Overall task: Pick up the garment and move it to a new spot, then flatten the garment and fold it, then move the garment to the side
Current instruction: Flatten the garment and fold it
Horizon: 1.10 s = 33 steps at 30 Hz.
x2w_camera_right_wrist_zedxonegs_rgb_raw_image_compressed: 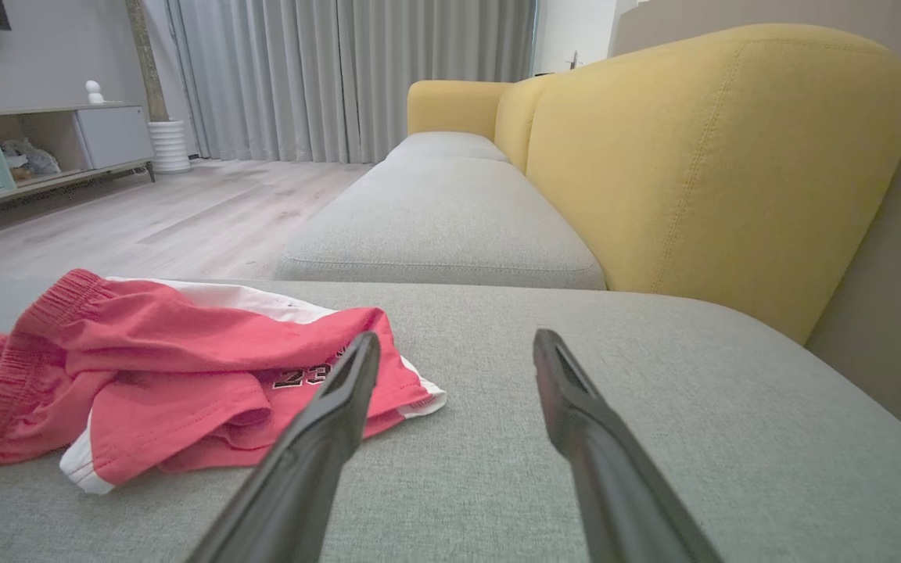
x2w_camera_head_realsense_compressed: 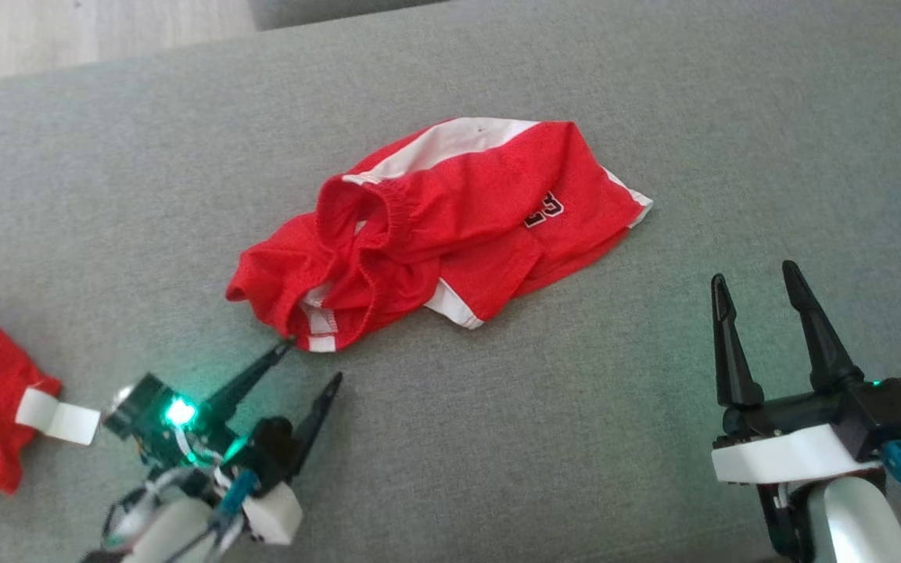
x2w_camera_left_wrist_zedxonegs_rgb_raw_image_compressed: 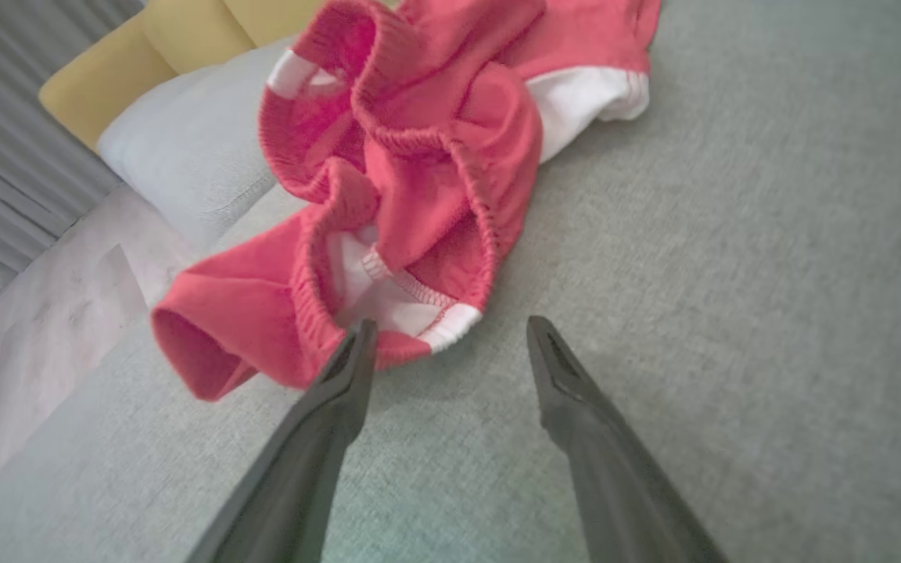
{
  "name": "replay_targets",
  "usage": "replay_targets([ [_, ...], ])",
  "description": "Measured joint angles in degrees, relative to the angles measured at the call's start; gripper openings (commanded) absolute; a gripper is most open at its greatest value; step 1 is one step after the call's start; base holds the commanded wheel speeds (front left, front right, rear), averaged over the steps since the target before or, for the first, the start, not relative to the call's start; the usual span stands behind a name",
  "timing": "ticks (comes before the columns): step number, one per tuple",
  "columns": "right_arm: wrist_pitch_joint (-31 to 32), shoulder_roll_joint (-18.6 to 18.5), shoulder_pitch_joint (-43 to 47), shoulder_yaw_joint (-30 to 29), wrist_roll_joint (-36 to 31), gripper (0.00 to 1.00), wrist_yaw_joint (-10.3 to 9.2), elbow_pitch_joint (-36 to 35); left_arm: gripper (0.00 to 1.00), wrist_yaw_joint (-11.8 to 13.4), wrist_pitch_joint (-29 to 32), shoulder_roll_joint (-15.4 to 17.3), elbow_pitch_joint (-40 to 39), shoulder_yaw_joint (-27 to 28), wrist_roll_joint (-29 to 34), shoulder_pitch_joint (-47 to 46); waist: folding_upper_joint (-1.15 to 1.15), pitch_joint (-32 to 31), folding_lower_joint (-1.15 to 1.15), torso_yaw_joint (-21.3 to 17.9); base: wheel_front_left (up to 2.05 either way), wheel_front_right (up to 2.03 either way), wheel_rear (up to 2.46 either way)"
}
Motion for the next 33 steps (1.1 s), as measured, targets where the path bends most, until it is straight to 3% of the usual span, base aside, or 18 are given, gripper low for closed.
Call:
replay_targets([
  [5,0.0,0.0,0.0,0.1,0.4,1.0,0.0,0.1,1.0,-2.4,-1.0,0.4,7.3,-1.8,1.9,-5.6,0.0,1.6,0.0,-1.3,0.0,0.0,0.0],
  [11,0.0,0.0,-0.1,-0.4,0.4,1.0,0.0,0.2,0.97,-3.3,-1.4,0.5,10.4,-2.2,2.4,-8.6,0.0,2.3,0.0,-2.3,0.0,0.0,0.0],
  [12,0.0,0.0,-0.2,-0.5,0.4,1.0,0.0,0.3,0.41,-3.3,-1.6,0.6,10.7,-2.2,2.3,-8.7,0.0,2.3,0.0,-2.4,0.0,0.0,0.0],
  [14,0.0,0.0,-0.3,-0.7,0.8,1.0,0.0,0.3,0.0,-3.7,-1.6,0.6,11.0,-2.3,1.5,-8.7,0.0,2.1,0.0,-2.4,0.0,0.0,0.0],
  [18,0.0,0.0,-0.2,-0.7,0.9,1.0,0.0,0.7,0.0,-5.0,-1.6,0.9,10.6,-2.3,-0.4,-7.6,0.0,1.2,0.0,-2.4,0.0,0.0,0.0],
  [21,0.0,0.0,-0.2,-0.5,1.3,1.0,0.0,0.9,0.0,-7.1,-1.7,0.9,5.7,-3.3,-4.6,-5.5,0.0,0.1,0.0,-2.4,0.0,0.0,0.0],
  [24,0.0,0.0,0.1,0.0,1.4,1.0,0.0,1.4,0.0,-8.2,-1.3,-0.8,-1.1,-3.3,-14.9,-4.8,0.0,-1.1,0.0,-2.5,0.0,0.0,0.0],
  [27,0.0,0.0,0.1,0.7,1.6,1.0,0.0,1.8,0.0,-8.6,4.9,-1.4,-8.3,-4.9,-27.7,-7.5,0.0,-2.2,-0.01,-2.9,0.0,0.0,0.0],
  [30,0.0,0.0,0.2,1.2,1.9,1.0,0.0,2.1,0.0,-8.6,11.8,-1.6,-13.8,-5.0,-37.9,-14.5,0.0,-3.0,-0.01,-3.6,0.0,0.0,0.0],
  [33,0.0,0.0,0.3,1.6,2.1,1.0,0.0,2.4,0.0,-8.6,17.3,-3.7,-16.2,-2.3,-44.2,-24.2,0.0,-3.6,0.0,-4.2,0.0,0.0,0.0],
])
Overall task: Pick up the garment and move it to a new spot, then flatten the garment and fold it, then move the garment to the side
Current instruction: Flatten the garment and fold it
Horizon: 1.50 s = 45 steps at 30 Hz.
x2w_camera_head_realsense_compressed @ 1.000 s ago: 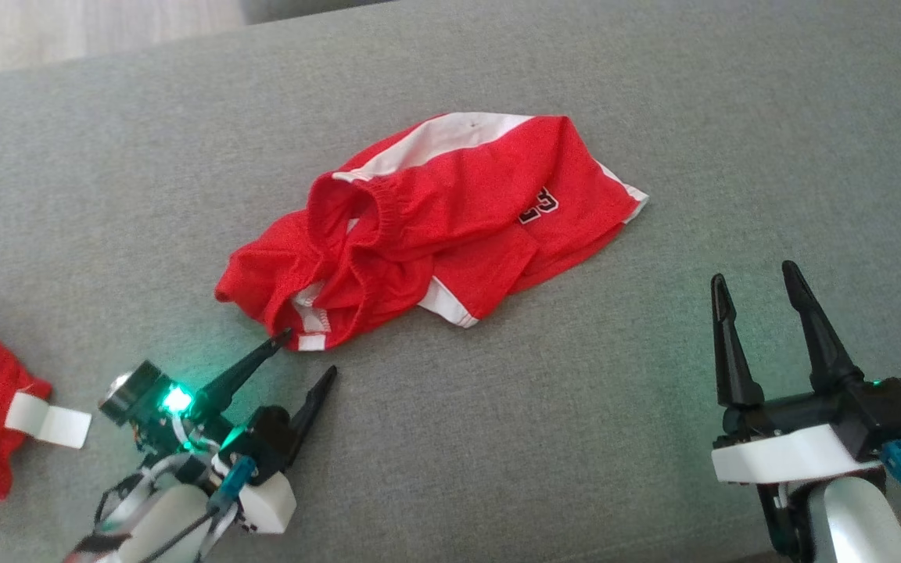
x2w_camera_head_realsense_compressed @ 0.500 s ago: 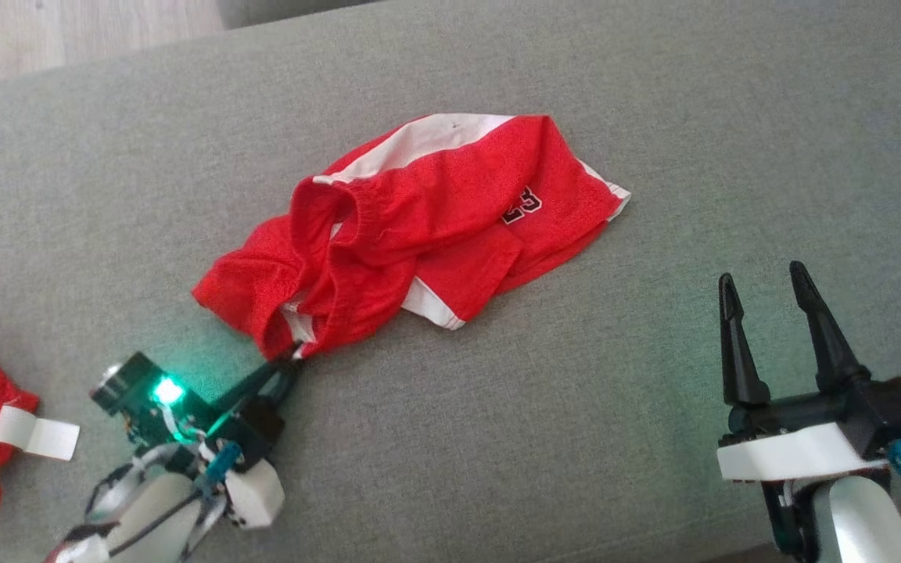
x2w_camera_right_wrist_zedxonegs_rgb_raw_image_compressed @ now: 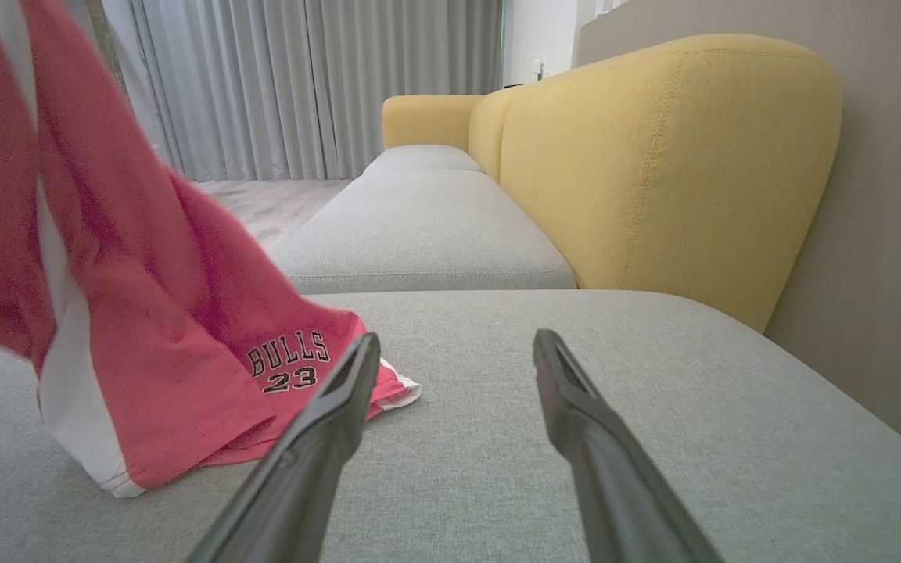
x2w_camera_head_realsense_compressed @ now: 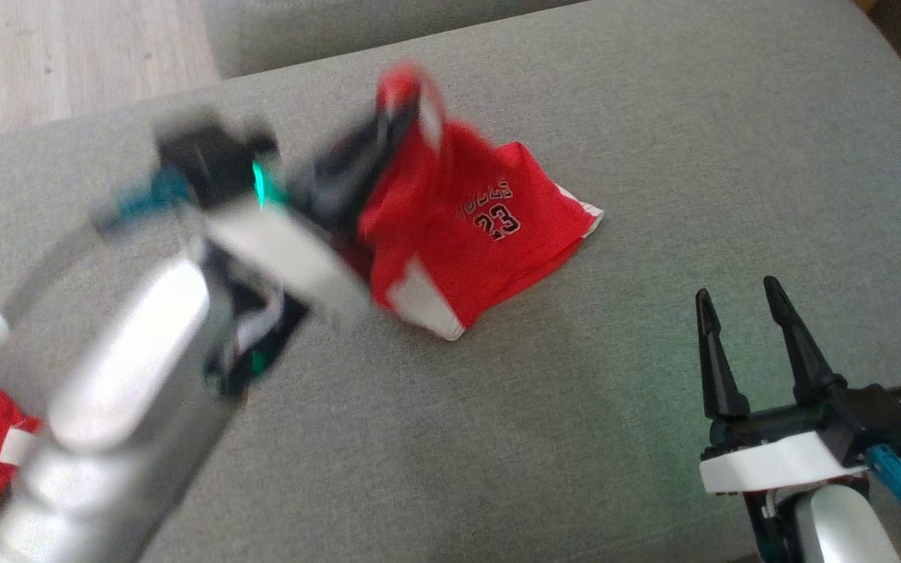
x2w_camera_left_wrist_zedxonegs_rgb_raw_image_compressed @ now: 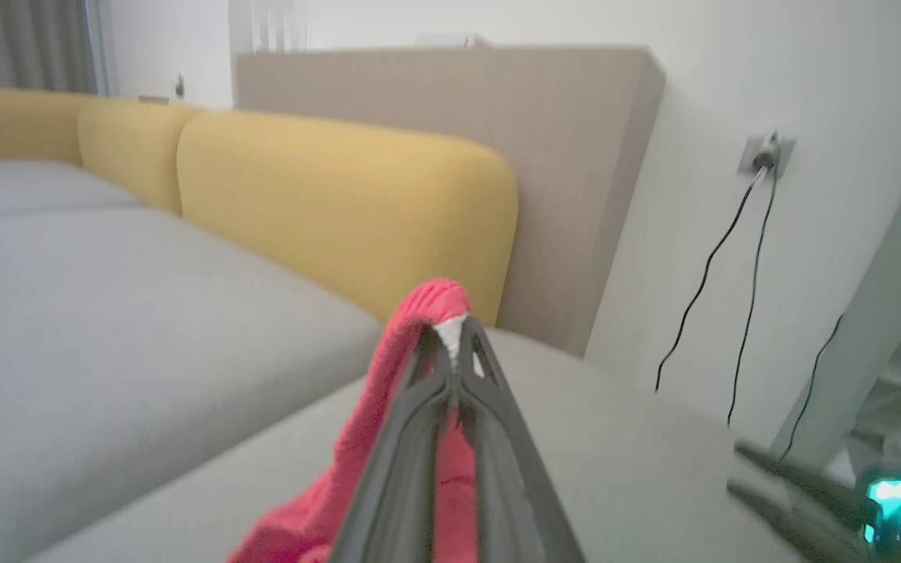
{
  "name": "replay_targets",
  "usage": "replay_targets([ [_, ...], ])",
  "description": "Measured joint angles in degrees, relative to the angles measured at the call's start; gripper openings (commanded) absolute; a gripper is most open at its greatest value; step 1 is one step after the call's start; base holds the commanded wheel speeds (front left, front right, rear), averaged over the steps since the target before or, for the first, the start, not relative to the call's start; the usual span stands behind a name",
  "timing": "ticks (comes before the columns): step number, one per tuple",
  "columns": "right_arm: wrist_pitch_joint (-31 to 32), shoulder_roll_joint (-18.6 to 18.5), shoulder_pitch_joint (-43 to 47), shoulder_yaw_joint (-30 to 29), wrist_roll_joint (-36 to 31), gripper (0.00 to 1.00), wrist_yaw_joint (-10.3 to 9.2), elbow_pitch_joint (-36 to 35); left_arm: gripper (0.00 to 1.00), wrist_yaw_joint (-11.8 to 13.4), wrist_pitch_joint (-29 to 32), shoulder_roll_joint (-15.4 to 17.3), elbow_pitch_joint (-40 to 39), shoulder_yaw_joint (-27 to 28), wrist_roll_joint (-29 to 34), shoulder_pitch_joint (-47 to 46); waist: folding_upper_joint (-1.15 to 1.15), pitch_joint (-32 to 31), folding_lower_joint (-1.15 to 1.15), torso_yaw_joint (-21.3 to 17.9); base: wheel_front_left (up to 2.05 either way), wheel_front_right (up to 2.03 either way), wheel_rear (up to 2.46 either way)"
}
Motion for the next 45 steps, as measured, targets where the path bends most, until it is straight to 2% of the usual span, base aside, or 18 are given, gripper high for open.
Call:
replay_targets([
  [5,0.0,0.0,0.5,1.2,0.8,1.0,0.0,0.4,0.0,1.6,4.9,-5.2,0.5,3.5,-4.2,-13.8,0.0,-0.9,0.0,-0.5,0.0,0.0,0.0],
  [7,0.0,0.0,1.0,2.1,1.3,1.0,0.0,0.4,0.0,2.6,6.9,-5.9,2.7,3.8,-4.7,-17.1,0.0,-0.9,0.0,-0.4,0.0,0.0,0.0],
  [11,0.0,0.0,0.9,4.1,2.3,1.0,0.0,0.5,0.0,3.6,10.3,-4.3,9.6,3.4,-4.3,-17.1,0.0,-0.5,0.0,-0.2,0.0,0.0,0.0],
  [16,0.0,0.0,0.8,4.7,3.5,1.0,0.0,0.8,0.0,2.3,11.1,-1.0,13.7,2.4,-7.5,-7.6,0.0,1.2,0.01,0.4,0.0,0.0,0.0],
  [19,0.0,0.0,0.5,5.5,8.6,1.0,0.0,2.1,0.0,1.5,10.9,1.2,14.2,2.1,-9.8,-2.2,0.0,2.3,0.0,1.2,0.0,0.0,0.0],
  [25,0.0,-0.1,-3.3,9.8,13.0,1.0,0.0,6.3,0.0,0.5,9.7,4.1,11.8,0.9,-11.7,-0.7,0.0,4.1,0.01,3.3,0.0,0.0,0.0],
  [29,0.0,-1.3,-8.3,14.6,21.7,1.0,0.0,10.4,0.0,0.4,8.6,4.5,10.8,-0.4,-12.4,-0.9,0.0,5.1,0.01,5.3,0.0,0.0,0.0],
  [31,0.0,-3.4,-10.7,16.8,25.9,1.0,0.0,12.9,0.0,0.4,8.0,4.6,10.8,-1.3,-12.4,-1.3,0.0,5.5,0.01,6.3,0.0,0.0,0.0],
  [35,0.0,-7.4,-14.5,18.2,28.2,1.0,0.0,17.0,0.0,0.4,6.9,4.5,10.9,-3.1,-12.6,-3.0,0.0,6.0,0.01,8.0,0.0,0.0,0.0],
  [39,0.0,-8.4,-16.3,20.0,32.0,1.0,0.0,19.0,0.0,0.4,6.0,4.3,11.1,-4.6,-13.7,-4.2,0.0,6.1,0.01,8.9,0.0,0.0,0.0],
  [45,0.0,-10.2,-17.1,20.8,33.9,1.0,0.0,22.5,0.0,0.4,4.6,4.5,12.0,-6.4,-14.9,-4.9,0.0,6.2,0.0,9.4,0.0,0.0,0.0],
])
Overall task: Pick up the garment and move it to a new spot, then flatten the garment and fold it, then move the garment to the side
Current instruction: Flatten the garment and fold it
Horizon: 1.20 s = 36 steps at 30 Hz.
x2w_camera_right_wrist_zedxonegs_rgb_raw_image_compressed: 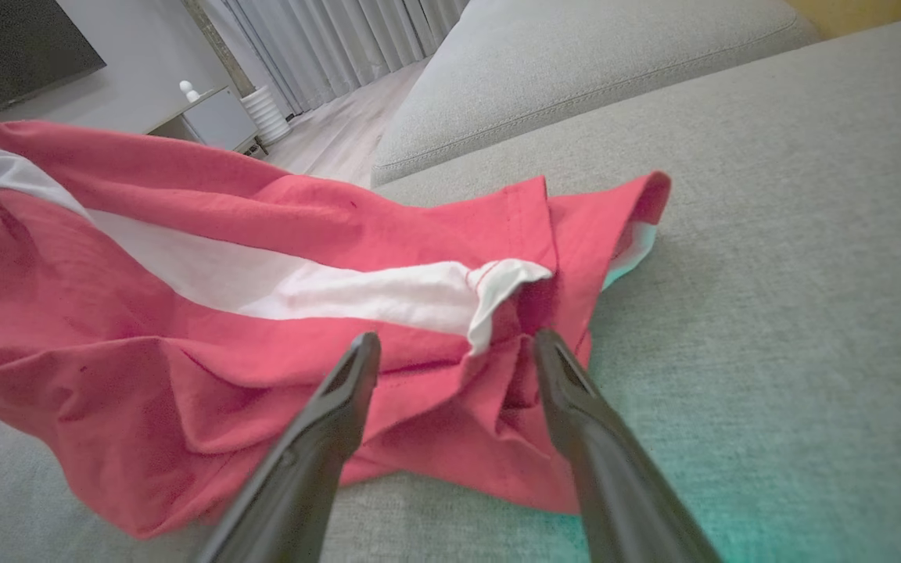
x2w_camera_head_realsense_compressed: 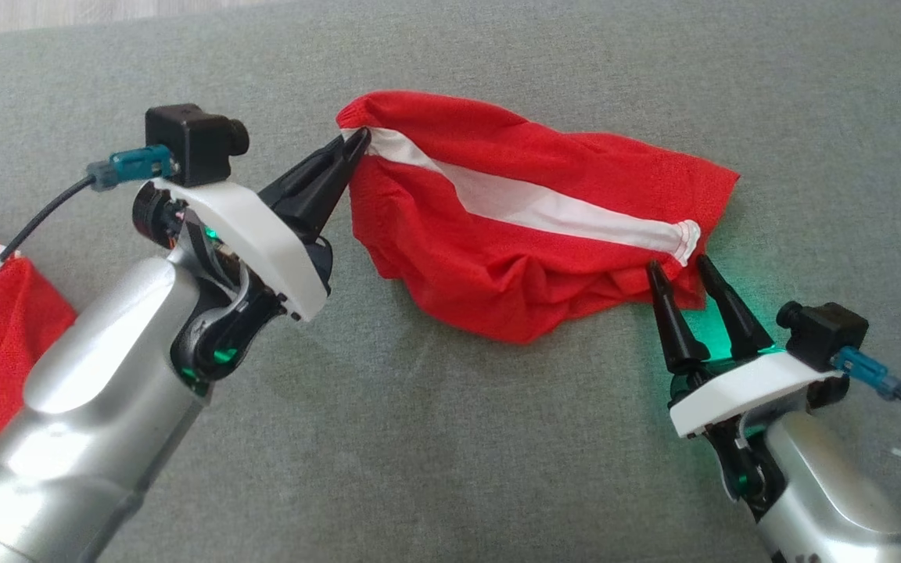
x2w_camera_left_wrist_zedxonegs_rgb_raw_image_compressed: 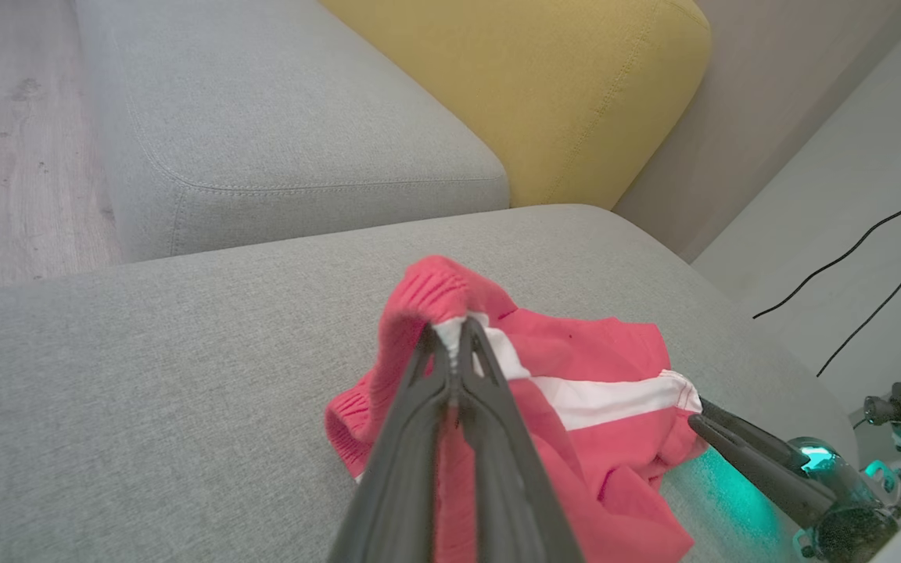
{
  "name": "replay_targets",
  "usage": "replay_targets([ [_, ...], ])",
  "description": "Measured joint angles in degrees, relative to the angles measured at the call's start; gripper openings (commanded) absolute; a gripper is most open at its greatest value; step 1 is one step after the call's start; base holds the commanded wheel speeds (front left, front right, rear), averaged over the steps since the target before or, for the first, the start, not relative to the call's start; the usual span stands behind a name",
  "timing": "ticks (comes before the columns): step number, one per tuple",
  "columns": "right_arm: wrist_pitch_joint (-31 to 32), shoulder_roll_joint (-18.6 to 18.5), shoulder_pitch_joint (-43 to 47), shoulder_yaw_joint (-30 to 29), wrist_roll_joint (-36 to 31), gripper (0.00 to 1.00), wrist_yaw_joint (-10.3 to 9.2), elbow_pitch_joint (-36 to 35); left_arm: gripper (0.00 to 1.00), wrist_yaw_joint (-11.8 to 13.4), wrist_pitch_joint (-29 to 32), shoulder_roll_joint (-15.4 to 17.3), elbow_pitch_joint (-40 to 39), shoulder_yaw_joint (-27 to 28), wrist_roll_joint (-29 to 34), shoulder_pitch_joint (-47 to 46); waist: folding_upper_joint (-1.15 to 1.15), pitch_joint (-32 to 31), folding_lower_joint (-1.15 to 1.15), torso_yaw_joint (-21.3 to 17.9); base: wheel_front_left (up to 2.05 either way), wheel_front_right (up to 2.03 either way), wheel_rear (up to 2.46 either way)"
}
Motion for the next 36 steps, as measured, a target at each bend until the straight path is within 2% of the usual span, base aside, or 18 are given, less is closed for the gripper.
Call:
replay_targets([
  [11,0.0,0.1,-2.5,0.4,1.6,1.0,0.0,0.6,0.0,0.0,-1.9,0.8,0.8,-2.6,-1.3,-1.0,0.0,0.2,0.0,0.5,0.0,0.0,0.0],
  [12,0.0,0.1,-2.6,0.4,1.7,0.82,0.0,0.7,0.0,0.0,-1.9,0.8,0.9,-2.8,-1.7,-1.3,0.0,0.3,0.0,0.5,0.0,0.0,0.0],
  [13,0.0,0.1,-2.8,0.5,1.7,0.49,0.0,0.7,0.0,0.0,-2.0,0.9,1.0,-3.0,-1.7,-1.5,0.0,0.3,0.0,0.6,0.0,0.0,0.0],
  [14,0.0,0.1,-3.0,0.5,1.7,0.27,0.0,0.8,0.0,0.0,-2.0,1.0,1.0,-3.1,-1.9,-1.7,0.0,0.4,0.0,0.7,0.0,0.0,0.0],
  [15,0.0,0.1,-3.2,0.4,1.7,0.0,0.0,0.8,0.0,0.0,-2.4,1.0,1.1,-3.3,-2.1,-1.8,0.0,0.4,0.0,0.8,0.0,0.0,0.0],
  [20,0.0,-0.7,-3.4,-0.8,0.8,0.0,0.0,0.4,0.0,0.0,-4.2,1.4,2.0,-4.4,-2.7,-1.9,0.0,0.2,0.0,1.0,0.0,0.0,0.0],
  [23,0.1,-2.5,-3.9,-2.9,-2.0,0.0,0.0,-2.1,0.0,0.0,-6.0,1.8,1.9,-4.8,-2.8,-2.3,0.0,0.3,0.0,1.1,0.0,0.0,0.0],
  [26,0.1,-4.5,-5.9,-7.4,-4.1,0.0,0.0,-5.7,0.0,0.0,-7.9,2.6,0.5,-6.2,-2.8,-4.0,0.0,0.7,0.0,1.3,0.0,0.0,0.0],
  [30,0.1,-8.5,-11.5,-13.9,-6.0,0.0,0.0,-10.1,0.0,0.0,-10.4,3.4,-1.4,-7.9,-3.2,-8.7,0.0,2.2,0.0,1.4,0.0,0.0,0.0],
  [32,0.1,-11.6,-16.1,-15.5,-7.7,0.0,0.0,-10.9,0.0,0.0,-12.2,3.4,-1.3,-8.1,-3.2,-12.6,0.0,3.3,0.0,1.3,0.0,0.0,0.0],
  [33,0.1,-11.6,-16.1,-15.5,-7.7,0.0,0.0,-10.9,0.0,0.0,-12.2,3.4,-1.3,-8.1,-3.2,-12.6,0.0,3.3,0.0,1.3,0.0,0.0,0.0],
  [36,0.1,-15.1,-24.9,-18.4,-8.3,0.0,0.0,-11.2,0.0,-0.4,-16.1,1.7,0.8,-8.2,-2.5,-20.1,0.0,5.1,0.01,1.2,0.0,0.0,0.0],
])
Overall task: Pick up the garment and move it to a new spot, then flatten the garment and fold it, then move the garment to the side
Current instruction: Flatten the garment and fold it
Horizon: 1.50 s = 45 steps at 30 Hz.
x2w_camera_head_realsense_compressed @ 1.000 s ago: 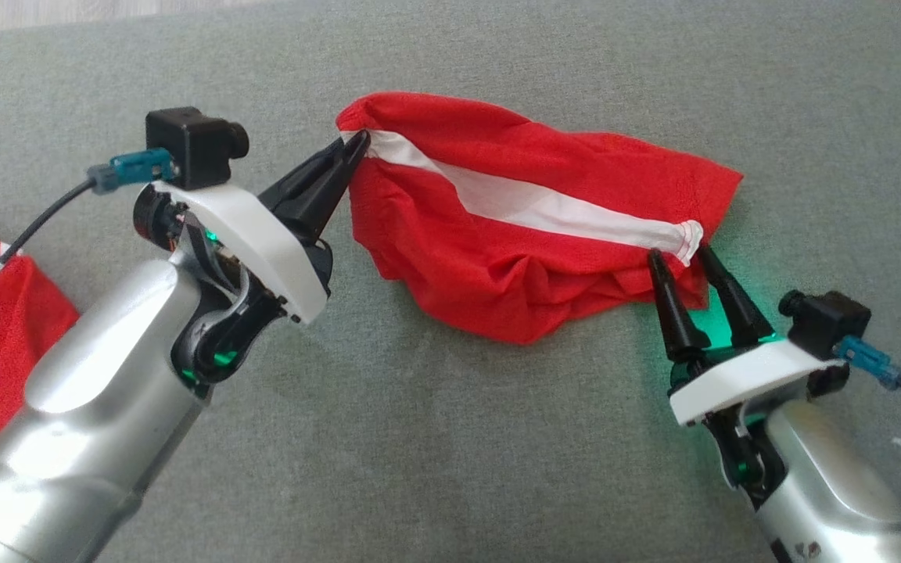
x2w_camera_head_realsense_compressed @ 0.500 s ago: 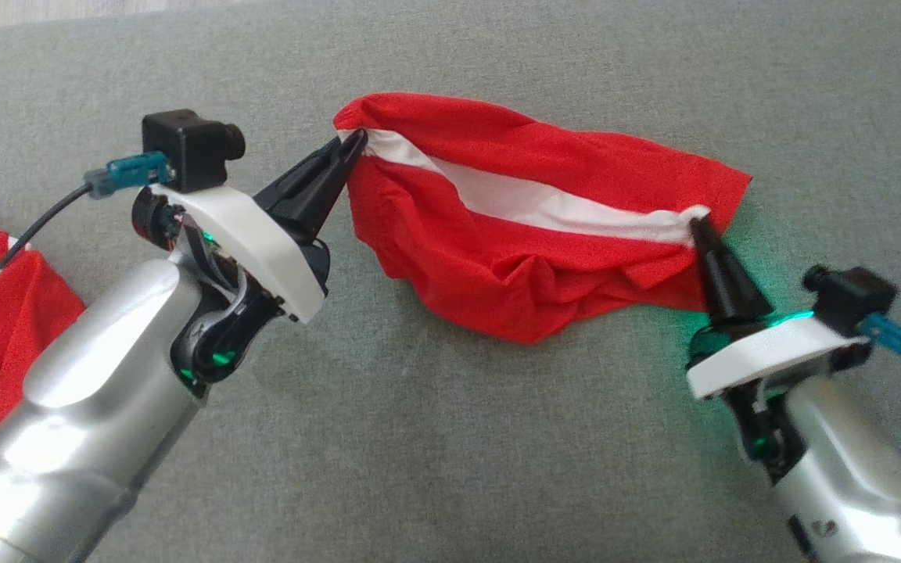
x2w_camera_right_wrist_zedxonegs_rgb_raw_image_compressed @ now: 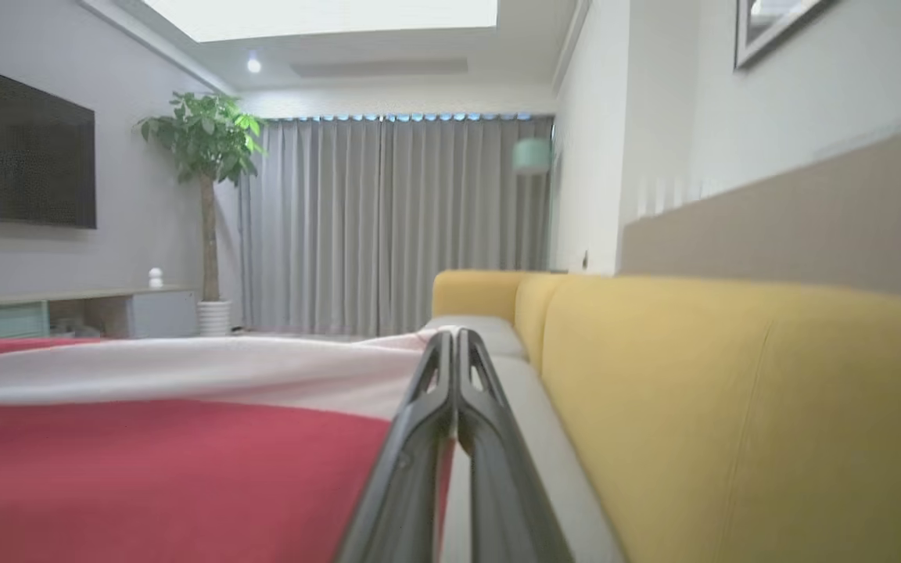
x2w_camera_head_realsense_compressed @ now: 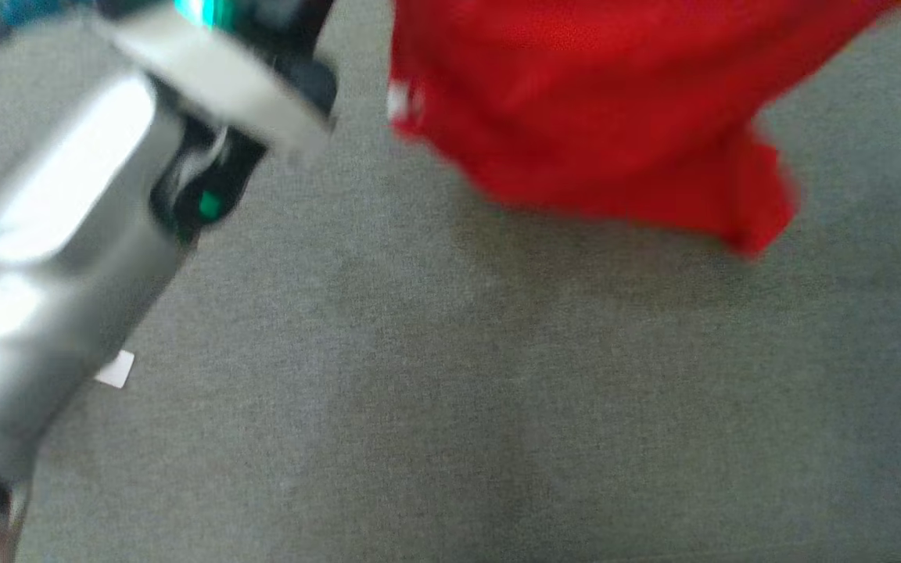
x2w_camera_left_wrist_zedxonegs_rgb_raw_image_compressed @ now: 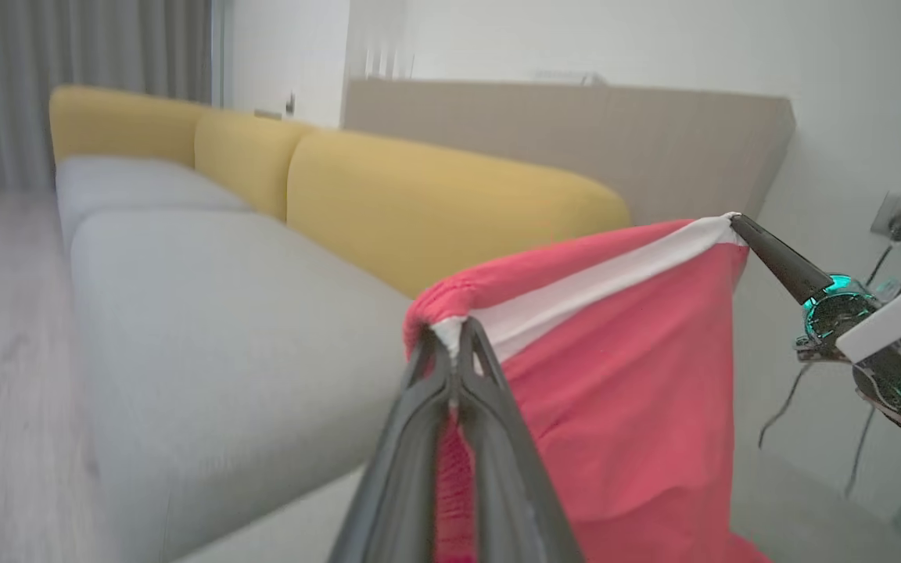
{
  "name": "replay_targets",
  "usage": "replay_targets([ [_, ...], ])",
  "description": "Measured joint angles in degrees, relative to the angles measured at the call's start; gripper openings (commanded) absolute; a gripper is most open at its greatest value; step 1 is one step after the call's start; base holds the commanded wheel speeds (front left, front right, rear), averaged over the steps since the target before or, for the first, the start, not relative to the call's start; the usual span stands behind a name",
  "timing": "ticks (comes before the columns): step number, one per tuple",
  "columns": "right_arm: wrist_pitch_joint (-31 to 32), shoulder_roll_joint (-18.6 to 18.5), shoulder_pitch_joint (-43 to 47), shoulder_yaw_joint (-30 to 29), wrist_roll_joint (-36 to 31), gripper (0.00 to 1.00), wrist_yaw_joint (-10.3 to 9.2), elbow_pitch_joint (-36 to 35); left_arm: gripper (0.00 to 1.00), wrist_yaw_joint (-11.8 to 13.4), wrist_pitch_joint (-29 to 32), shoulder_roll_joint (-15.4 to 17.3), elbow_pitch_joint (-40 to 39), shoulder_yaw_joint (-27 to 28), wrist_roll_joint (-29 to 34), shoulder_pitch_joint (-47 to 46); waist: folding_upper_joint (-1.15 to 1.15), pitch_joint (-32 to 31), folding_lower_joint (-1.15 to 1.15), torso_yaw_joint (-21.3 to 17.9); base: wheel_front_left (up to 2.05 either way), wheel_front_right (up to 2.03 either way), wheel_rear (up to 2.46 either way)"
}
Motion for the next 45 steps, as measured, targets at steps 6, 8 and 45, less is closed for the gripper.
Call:
replay_targets([
  [6,1.3,-8.2,-13.3,-4.2,-1.9,0.0,0.0,-1.5,0.0,0.0,-9.8,-8.2,6.3,-1.6,3.2,-15.0,0.0,3.3,0.0,0.5,0.0,0.0,0.0],
  [8,1.8,-9.9,-15.3,-5.1,-2.1,0.0,0.0,-2.5,0.0,0.0,-11.9,-9.6,7.7,-1.3,3.4,-18.7,0.0,4.1,0.01,0.4,0.0,0.0,0.0],
  [45,21.9,-6.7,62.6,-20.6,12.1,0.0,0.01,-38.4,0.0,0.5,-13.0,-2.5,-3.9,-5.2,24.1,44.1,0.01,-7.6,-0.02,0.1,0.0,0.0,0.0],
])
